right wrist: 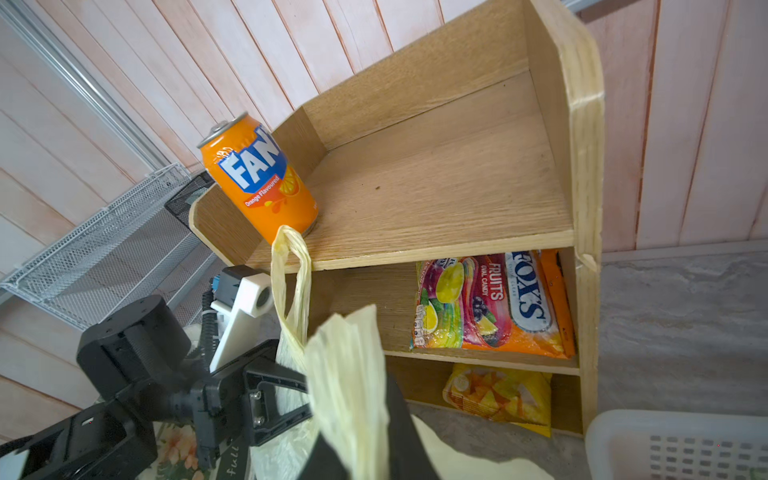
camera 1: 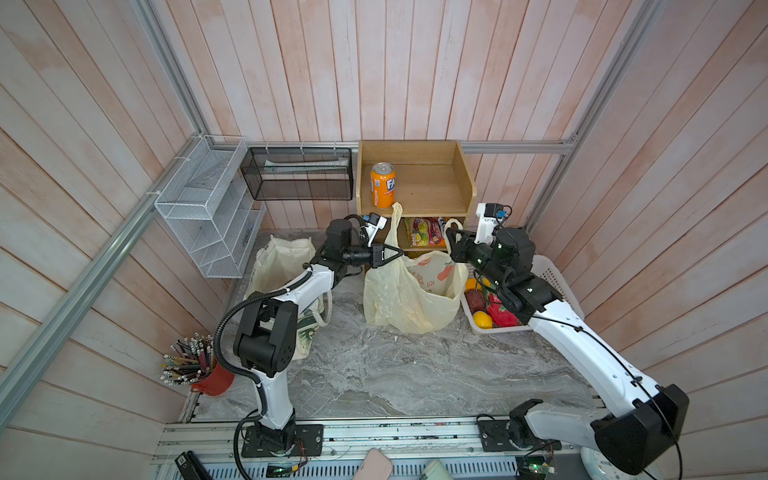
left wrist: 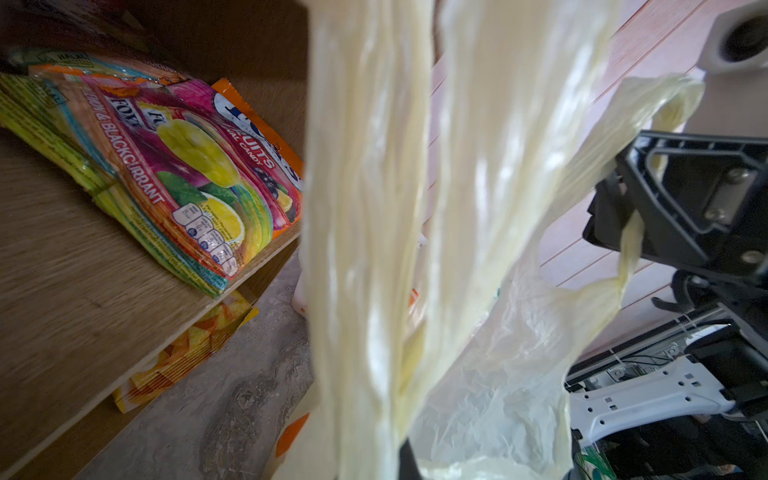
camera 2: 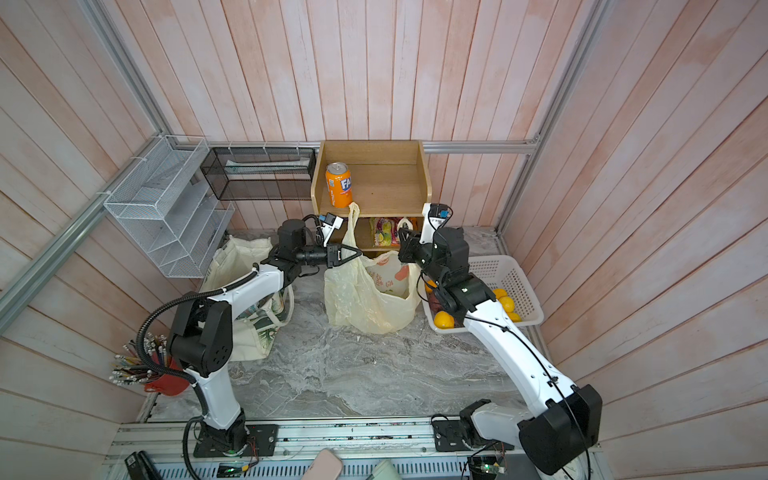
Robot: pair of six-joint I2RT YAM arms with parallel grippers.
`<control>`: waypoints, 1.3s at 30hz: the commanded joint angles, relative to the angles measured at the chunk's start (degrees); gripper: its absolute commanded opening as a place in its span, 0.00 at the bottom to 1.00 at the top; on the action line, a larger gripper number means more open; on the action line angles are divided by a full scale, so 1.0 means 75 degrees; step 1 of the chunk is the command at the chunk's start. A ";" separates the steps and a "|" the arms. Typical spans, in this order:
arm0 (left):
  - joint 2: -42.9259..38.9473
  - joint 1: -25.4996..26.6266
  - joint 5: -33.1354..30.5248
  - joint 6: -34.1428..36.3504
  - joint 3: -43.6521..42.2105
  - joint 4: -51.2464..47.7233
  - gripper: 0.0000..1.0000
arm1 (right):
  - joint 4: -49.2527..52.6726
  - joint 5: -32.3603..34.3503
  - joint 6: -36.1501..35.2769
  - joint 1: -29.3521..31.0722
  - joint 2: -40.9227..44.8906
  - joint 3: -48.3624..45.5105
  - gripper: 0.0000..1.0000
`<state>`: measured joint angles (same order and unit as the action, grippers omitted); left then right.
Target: Place the mixed food into the grocery bags and tie them
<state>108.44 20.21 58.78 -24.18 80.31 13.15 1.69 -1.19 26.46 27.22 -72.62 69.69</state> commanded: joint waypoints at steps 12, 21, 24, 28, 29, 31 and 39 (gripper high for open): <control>0.0330 -0.0147 0.0454 0.0154 0.0301 -0.0001 0.00 | -0.0052 -0.3672 -0.1763 -0.2061 0.1649 -0.0541 0.86; 0.0530 -0.0237 0.0606 0.0248 0.0519 -0.0130 0.00 | -0.1688 -0.4637 -0.0835 -0.3038 0.3422 -0.3132 0.87; 0.0593 -0.0268 0.0666 0.0247 0.0613 -0.0158 0.00 | -0.1737 -0.4841 -0.0823 -0.3044 0.3718 -0.3593 0.87; 0.0633 -0.0304 0.0728 0.0283 0.0697 -0.0203 0.00 | -0.1573 -0.4921 -0.0944 -0.3044 0.3837 -0.3990 0.87; 0.0635 -0.0308 0.0759 0.0286 0.0715 -0.0223 0.00 | -0.1593 -0.4947 -0.0917 -0.3035 0.3829 -0.4083 0.87; 0.0658 -0.0327 0.0785 0.0288 0.0735 -0.0229 0.00 | -0.1633 -0.4896 -0.0922 -0.3018 0.3758 -0.4202 0.87; 0.0728 -0.0340 0.0866 0.0271 0.0812 -0.0248 0.00 | -0.2137 -0.4433 -0.1010 -0.2715 0.2725 -0.4141 0.87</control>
<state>112.16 18.26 65.56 -21.61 84.53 12.58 -10.94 -35.92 19.11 5.82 -49.65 38.17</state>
